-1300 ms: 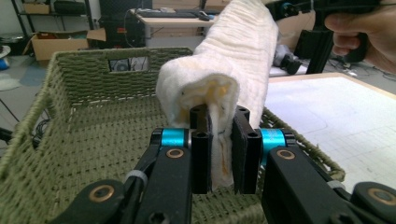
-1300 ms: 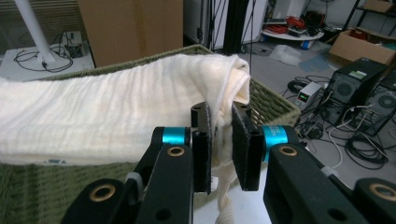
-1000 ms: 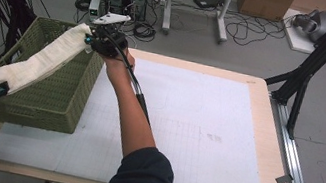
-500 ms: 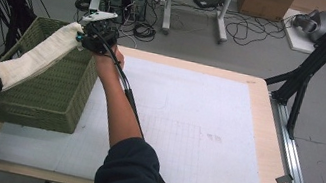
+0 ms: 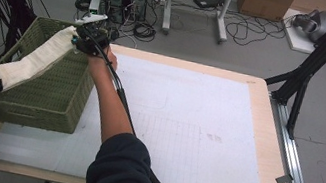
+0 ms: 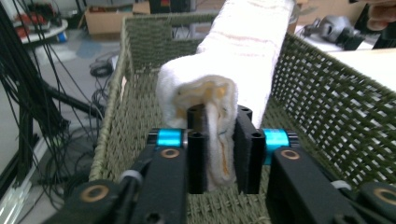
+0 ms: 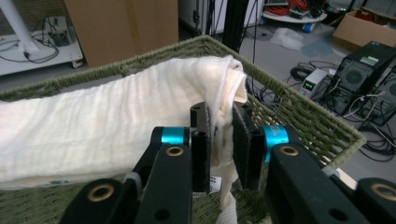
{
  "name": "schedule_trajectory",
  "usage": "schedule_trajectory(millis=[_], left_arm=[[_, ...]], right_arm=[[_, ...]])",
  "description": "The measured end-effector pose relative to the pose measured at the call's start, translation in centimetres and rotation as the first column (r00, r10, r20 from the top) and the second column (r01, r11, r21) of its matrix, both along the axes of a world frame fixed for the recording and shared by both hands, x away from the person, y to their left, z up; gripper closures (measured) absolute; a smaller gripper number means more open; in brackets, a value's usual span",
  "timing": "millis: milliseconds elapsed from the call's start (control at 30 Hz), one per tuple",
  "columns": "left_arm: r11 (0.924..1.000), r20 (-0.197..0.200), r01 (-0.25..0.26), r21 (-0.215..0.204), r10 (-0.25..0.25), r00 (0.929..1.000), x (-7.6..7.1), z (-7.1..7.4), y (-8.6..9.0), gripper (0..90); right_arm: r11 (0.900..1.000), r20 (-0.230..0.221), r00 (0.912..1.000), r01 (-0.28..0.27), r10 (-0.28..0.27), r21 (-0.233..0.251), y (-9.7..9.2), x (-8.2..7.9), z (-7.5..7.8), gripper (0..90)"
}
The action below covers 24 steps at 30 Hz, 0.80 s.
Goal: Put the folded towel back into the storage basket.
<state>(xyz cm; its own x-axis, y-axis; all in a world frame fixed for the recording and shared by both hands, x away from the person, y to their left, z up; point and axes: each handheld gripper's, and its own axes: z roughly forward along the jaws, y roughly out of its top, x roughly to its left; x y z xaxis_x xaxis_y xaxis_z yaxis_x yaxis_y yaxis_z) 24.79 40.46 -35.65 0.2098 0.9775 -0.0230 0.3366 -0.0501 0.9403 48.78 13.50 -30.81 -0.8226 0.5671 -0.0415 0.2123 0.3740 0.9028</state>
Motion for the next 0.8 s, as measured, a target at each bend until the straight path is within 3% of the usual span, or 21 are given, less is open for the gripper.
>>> schedule_trajectory(millis=[67,133,233,433,633,800], left_arm=[[0.9999,-0.03,-0.016,0.0,0.016,0.9994,0.2,0.0,0.1,57.4],[0.9997,0.003,-0.024,0.009,0.024,0.9997,-0.2,0.2,0.2,42.4],[0.9997,0.06,-0.023,-0.004,0.023,0.9979,-0.9,0.6,0.4,32.8],[0.9979,0.097,0.046,-0.045,-0.042,0.9944,-1.1,1.7,-1.1,30.2],[0.9811,0.116,0.156,-0.115,-0.143,0.9829,-0.1,2.5,-4.2,25.0],[0.9675,0.13,0.219,-0.126,-0.203,0.9706,0.9,2.7,-6.6,20.4]], right_arm=[[0.9998,-0.005,1.0,0.008,-0.009,-0.02,0.1,0.0,-0.2,72.7],[0.9993,-0.015,0.9998,0.015,-0.015,-0.034,-0.1,0.1,-0.2,65.1],[0.9991,-0.01,0.9998,0.015,-0.016,-0.039,-1.0,0.0,0.5,59.3],[0.9994,0.016,0.9999,0.004,-0.004,-0.035,-4.4,-0.8,2.6,49.7],[0.9984,0.025,0.9996,0.015,-0.013,-0.054,-9.6,-2.0,4.4,44.5],[0.9983,0.018,0.9992,0.037,-0.036,-0.046,-14.7,-2.9,5.5,39.8]])
